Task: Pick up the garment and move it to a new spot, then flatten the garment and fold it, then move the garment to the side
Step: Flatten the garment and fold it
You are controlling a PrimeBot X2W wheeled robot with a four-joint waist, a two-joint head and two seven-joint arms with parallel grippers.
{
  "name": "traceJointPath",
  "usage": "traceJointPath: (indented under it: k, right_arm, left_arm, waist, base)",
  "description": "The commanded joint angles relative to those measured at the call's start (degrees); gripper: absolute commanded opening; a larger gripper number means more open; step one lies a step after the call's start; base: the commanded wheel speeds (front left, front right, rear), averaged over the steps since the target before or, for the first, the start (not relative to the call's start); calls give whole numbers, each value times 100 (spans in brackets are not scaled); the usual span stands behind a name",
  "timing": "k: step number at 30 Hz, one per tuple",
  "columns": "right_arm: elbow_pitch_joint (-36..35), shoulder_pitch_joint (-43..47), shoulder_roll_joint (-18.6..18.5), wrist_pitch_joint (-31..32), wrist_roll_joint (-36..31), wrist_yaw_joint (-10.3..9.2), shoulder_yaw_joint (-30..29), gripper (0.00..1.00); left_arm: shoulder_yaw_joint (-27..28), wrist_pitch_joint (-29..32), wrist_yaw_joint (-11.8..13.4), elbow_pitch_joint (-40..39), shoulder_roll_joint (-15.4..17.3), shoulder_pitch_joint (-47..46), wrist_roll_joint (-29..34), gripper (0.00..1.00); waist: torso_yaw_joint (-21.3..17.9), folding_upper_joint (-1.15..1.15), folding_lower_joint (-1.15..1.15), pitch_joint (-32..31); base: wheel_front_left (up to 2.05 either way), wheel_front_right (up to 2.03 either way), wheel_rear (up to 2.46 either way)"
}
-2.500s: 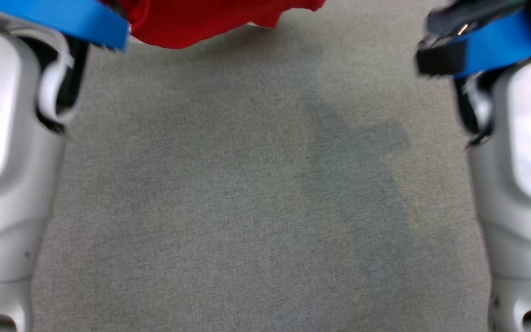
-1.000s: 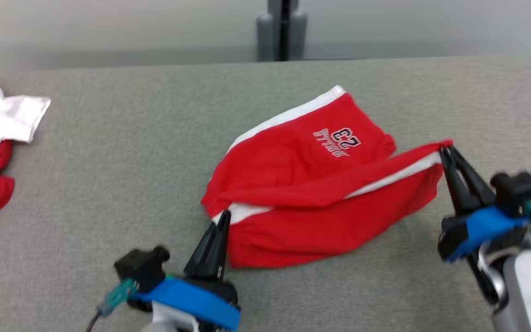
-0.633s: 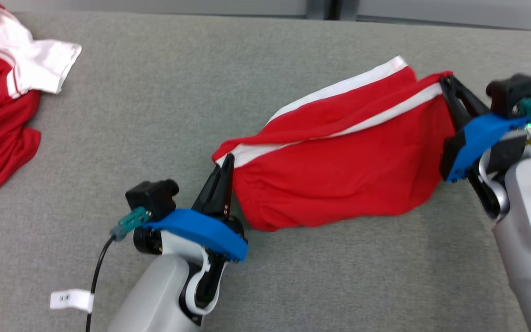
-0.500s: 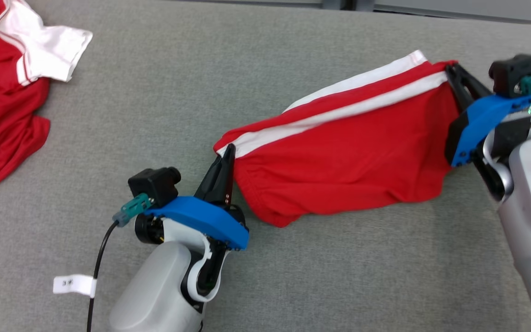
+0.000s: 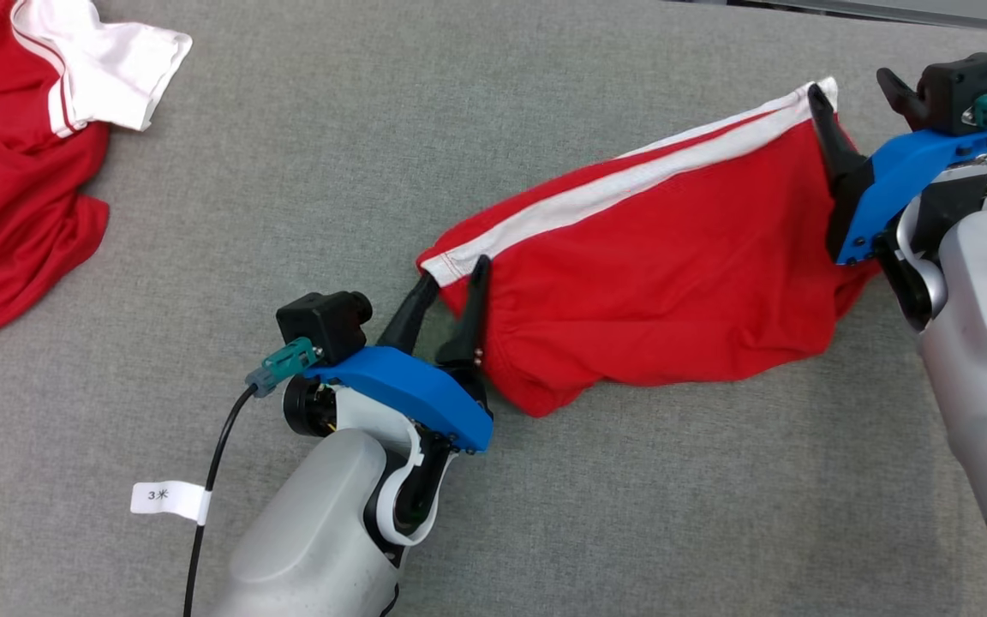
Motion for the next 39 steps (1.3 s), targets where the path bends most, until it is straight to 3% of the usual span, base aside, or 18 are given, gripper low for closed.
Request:
traceJointPath:
  k: [1,7,13,21,29,31,33,35,39]
  right_arm:
    - [39,-82,7,-58,-23,-1,11,100]
    - [325,14,-24,-338,155,-2,273,100]
    - [517,258,-168,-142,536,-2,617,100]
    - [793,508,-428,335,982,-2,753,100]
    - [1162,615,-421,729,1222,-1,710,100]
    - [1259,690,-392,847,1283,-1,745,44]
    - [1318,781,-333,971,1382,-1,781,27]
    - [1316,839,-284,1033,1507,-1,792,0]
    - [1136,906,-307,769,1725,-1,793,0]
  left_arm:
    - [-1,-22,-6,-21,3,-18,32,100]
    - [-149,-11,70,-195,304,318,202,100]
    - [-49,-133,185,-550,762,793,257,100]
    - [531,-436,595,-980,1293,1285,278,100]
    - [1145,-547,901,-1262,1495,1656,360,100]
    - [1255,-559,919,-1310,1479,1730,381,100]
    - [1345,-560,918,-1337,1452,1799,409,100]
    - [1405,-560,899,-1365,1439,1861,460,100]
    - [1479,-563,873,-1448,1379,1909,716,100]
  waist:
    - [-29,0,-1,-29]
    - [-143,0,-1,-271]
    - [-221,0,-1,-604]
    - [-78,0,-1,-721]
    - [166,0,-1,-584]
    - [205,0,-1,-604]
    - [225,0,-1,-642]
    - [230,0,-1,-694]
    - [203,0,-1,-826]
  base:
    - [0,0,0]
    - [0,0,0]
    - [0,0,0]
    - [0,0,0]
    - [0,0,0]
    - [0,0,0]
    - [0,0,0]
    - [0,0,0]
    - [0,0,0]
